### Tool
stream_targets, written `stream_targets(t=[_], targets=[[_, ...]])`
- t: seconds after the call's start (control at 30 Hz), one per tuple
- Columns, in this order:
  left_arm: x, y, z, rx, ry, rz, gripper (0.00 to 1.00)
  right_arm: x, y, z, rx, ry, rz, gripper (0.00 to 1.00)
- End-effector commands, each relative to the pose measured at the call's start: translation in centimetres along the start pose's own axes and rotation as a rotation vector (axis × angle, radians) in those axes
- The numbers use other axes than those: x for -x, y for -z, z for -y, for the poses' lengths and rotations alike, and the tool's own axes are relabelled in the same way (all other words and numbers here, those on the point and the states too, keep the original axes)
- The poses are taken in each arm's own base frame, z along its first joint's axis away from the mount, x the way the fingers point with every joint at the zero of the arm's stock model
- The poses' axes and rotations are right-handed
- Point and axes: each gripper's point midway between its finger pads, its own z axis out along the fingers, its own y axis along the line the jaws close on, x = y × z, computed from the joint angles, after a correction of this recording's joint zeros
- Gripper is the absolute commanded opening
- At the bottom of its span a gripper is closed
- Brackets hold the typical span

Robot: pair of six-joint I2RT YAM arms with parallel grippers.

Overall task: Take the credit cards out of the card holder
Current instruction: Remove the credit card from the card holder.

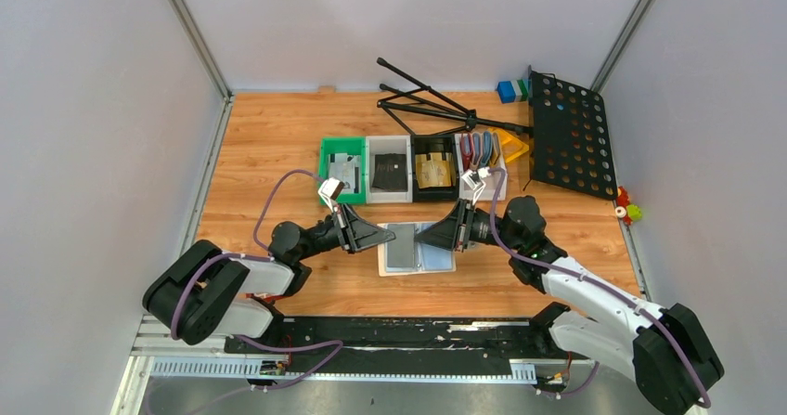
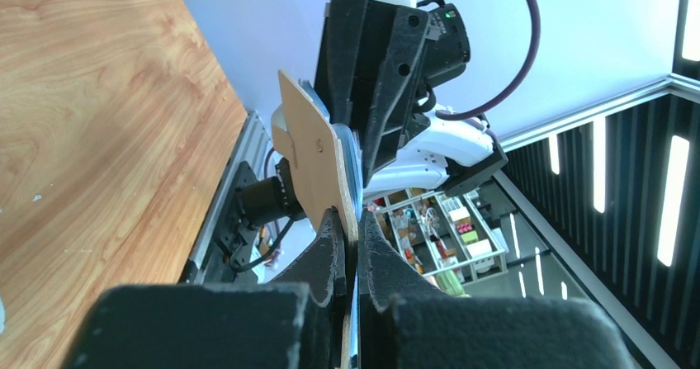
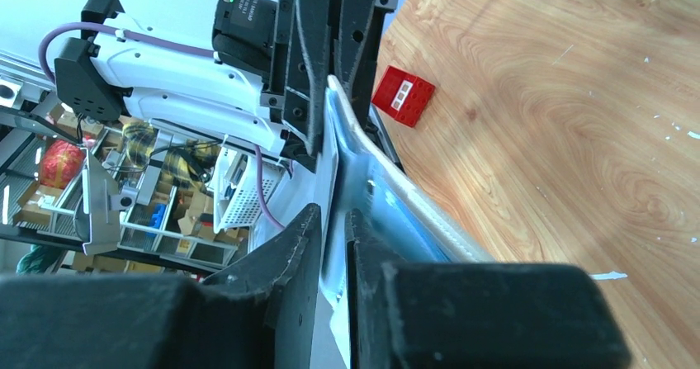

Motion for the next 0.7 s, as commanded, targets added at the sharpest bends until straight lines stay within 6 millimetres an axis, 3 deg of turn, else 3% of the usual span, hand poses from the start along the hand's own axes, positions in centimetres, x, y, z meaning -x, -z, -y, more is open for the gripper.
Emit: stream_targets(t=[0.0,0.67], targets=[[0.1,-0.2,1.7,-0.077,-0.062,0.009,0.0,0.8,0.3,-0.8,0.009,0.047,0.048,0.18],[0.4,-0.6,3.0,-0.114,-0.079,-0.004,0.0,0.0,-0.7,0.4,-0.051,0.044,-0.024,0.11]])
